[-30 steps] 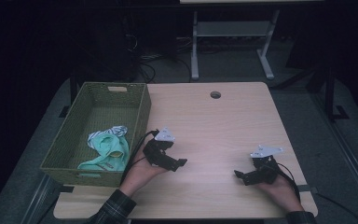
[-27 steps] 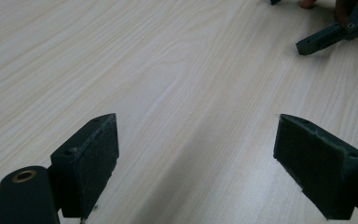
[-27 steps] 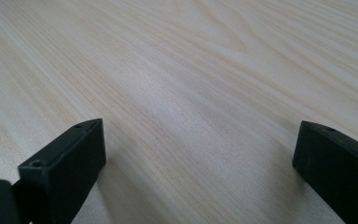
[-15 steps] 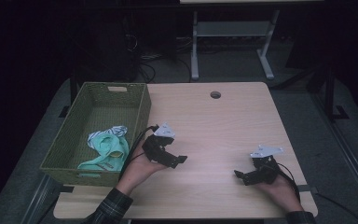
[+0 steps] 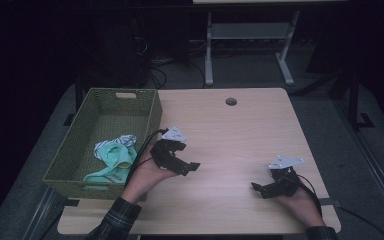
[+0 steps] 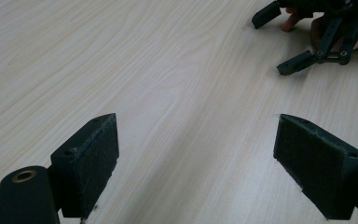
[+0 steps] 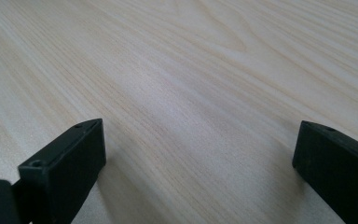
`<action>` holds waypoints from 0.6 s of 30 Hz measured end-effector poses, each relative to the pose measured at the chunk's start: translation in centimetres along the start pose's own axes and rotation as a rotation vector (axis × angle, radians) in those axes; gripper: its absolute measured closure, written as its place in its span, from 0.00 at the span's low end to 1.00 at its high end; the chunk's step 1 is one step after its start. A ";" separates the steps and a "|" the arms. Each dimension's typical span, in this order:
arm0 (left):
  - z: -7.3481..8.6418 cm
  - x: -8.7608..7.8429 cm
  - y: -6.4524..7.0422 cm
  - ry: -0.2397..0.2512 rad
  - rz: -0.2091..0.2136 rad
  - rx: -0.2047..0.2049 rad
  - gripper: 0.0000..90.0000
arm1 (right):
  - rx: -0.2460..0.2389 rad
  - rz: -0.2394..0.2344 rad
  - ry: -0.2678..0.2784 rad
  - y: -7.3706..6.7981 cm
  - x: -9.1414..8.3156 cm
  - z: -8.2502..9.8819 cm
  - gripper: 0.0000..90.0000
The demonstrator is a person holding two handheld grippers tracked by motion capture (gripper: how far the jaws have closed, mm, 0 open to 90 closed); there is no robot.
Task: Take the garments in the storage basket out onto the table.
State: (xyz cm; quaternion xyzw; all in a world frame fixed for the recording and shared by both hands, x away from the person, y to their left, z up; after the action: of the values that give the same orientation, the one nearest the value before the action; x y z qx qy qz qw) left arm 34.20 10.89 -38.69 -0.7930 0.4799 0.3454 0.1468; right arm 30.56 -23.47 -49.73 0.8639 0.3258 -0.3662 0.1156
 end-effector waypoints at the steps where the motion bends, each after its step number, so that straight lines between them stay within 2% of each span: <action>1: 0.0 0.0 0.0 0.000 0.000 0.000 0.15 | 0.000 0.000 0.000 0.0 0.0 0.0 0.02; 3: -0.1 -0.1 0.0 0.005 0.006 -0.013 0.15 | 0.000 0.000 0.001 0.0 0.0 0.0 0.03; 4: -0.1 -0.2 -0.1 -0.008 0.008 -0.005 0.15 | 0.002 0.001 0.001 0.0 0.0 0.0 0.02; 11: -0.1 -1.2 -0.9 -0.015 0.008 0.005 0.15 | 0.000 0.002 -0.002 0.0 0.0 0.0 0.02; 13: 0.0 -1.6 -1.1 -0.025 0.000 0.010 0.15 | 0.000 0.002 -0.002 0.0 0.0 0.0 0.02; 18: 0.0 -2.5 -1.5 -0.015 -0.010 0.005 0.15 | 0.000 0.003 -0.001 0.0 0.0 0.0 0.03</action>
State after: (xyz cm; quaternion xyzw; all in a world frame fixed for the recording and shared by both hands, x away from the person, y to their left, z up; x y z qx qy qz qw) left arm 34.77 13.32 -37.16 -0.7925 0.4756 0.3493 0.1542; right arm 30.58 -23.50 -49.72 0.8641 0.3246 -0.3667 0.1162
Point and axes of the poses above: each handheld gripper's, and its own axes: x roughly forward along the jaws, z roughly out of its underside, y roughly to its right, the point moved 2 cm from there along x, roughly forward along the jaws
